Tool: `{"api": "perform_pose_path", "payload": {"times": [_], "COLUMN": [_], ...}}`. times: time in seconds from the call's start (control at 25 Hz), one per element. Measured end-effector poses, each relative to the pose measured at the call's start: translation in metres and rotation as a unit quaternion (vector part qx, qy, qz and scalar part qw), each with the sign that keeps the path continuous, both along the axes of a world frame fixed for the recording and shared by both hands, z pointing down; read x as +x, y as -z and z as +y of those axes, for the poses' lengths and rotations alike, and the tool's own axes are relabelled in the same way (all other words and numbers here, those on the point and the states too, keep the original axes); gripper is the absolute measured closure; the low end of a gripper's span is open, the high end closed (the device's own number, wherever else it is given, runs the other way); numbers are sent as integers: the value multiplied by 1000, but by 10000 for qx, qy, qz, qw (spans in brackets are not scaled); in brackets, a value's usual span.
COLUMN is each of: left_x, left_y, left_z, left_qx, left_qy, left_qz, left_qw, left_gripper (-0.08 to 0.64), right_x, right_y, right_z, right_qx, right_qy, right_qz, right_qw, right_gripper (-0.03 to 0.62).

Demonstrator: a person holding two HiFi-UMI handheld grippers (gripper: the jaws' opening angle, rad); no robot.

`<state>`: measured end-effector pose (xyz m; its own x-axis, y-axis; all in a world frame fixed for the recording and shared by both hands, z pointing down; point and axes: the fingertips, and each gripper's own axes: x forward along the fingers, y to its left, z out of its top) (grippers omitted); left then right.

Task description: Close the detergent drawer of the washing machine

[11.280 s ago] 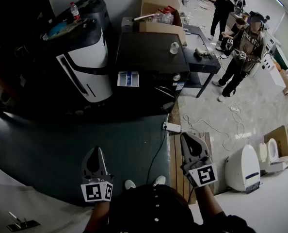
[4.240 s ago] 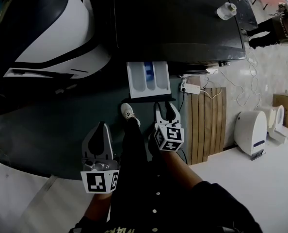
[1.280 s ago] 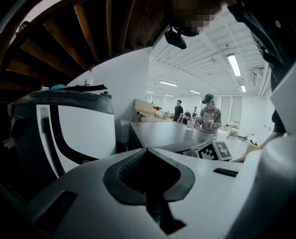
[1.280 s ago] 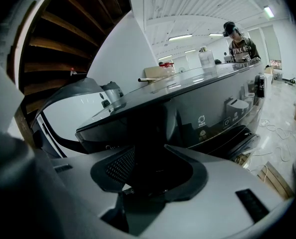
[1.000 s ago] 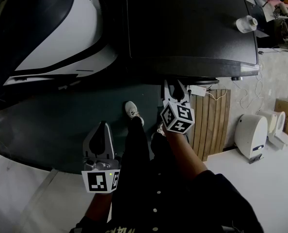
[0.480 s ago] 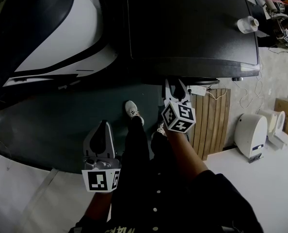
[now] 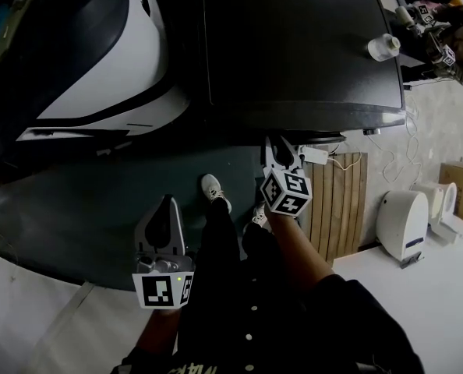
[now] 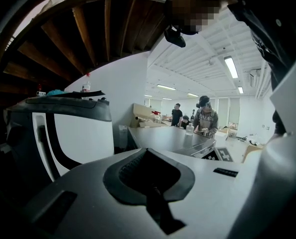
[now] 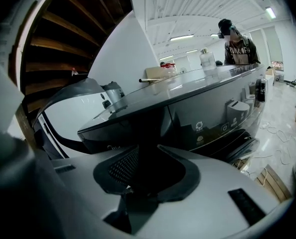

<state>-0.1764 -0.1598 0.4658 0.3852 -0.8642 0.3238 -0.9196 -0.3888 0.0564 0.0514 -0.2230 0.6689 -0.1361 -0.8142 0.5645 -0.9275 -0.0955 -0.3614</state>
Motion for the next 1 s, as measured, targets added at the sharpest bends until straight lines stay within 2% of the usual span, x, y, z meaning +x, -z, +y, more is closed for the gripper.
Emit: {"api": "perform_pose_path", "payload": {"times": [0.16,0.32,0.48,0.6,0.8,1.0], "left_x": [3,8,15,19,28,37], "left_y": [15,30,43,53,67,88], "left_z": [-1,0,1,2,5,3], "left_qx": [205,428,565,652,766,1023], "left_qy": [-3,-28,-103,-148,-276,-363], "left_qz": [23,78,97,121,100,137], "left_qw": [9998,9991,9983,9977,9966,9940], "left_gripper": [545,545,545,545,545,545], "right_x": [1,-3,-9,-5,17,44], "right_y": [26,51,92,128,186,235], "right_z": [3,11,16,21,30,36], "right_qx": [160,331,799,1106,1553,2132], "right_qy": [249,793,1401,1686,1768,1579], "right_qz": [93,199,367,594,846,573], "right_qw": [9995,9961,9862,9777,9682,9625], "right_gripper": [472,522,543,549,555,558]}}
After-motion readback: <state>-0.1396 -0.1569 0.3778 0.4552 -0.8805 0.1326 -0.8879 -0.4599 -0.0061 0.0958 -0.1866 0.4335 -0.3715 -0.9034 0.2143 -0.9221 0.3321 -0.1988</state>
